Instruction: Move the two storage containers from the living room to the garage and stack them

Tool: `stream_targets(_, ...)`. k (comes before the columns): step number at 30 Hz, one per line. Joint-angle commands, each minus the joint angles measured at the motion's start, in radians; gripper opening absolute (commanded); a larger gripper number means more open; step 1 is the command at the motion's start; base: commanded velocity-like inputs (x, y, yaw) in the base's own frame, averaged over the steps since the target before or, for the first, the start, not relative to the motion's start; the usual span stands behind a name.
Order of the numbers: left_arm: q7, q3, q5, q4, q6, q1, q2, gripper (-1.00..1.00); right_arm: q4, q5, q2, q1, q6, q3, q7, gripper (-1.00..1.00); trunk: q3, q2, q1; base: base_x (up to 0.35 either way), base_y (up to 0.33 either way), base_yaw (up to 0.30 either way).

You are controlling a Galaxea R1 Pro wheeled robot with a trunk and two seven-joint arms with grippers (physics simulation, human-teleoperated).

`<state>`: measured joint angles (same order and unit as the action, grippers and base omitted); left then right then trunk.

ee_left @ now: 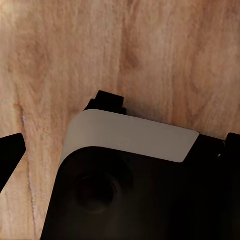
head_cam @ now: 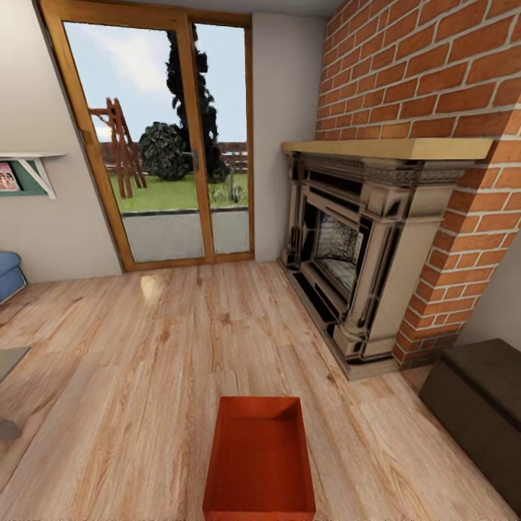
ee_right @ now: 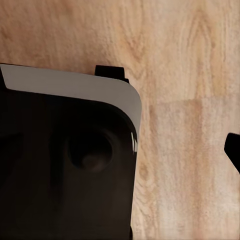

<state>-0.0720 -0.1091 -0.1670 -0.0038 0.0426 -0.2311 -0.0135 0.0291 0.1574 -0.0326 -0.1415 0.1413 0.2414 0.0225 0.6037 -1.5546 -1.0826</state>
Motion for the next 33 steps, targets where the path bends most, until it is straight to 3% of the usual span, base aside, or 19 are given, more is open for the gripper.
stream_targets(1, -0.002, -0.008, -0.002, 0.001, 0.003, -0.001, 0.0, 1.0, 0.003, 0.01, 0.0, -0.001, 0.006, 0.009, 0.001, 1.0, 0.003, 0.0, 0.0, 0.0, 0.0, 0.0)
stream_targets(33, -0.002, -0.008, -0.002, 0.001, 0.003, -0.001, 0.0, 1.0, 0.003, 0.01, 0.0, -0.001, 0.006, 0.009, 0.001, 1.0, 0.054, 0.0, 0.0, 0.0, 0.0, 0.0)
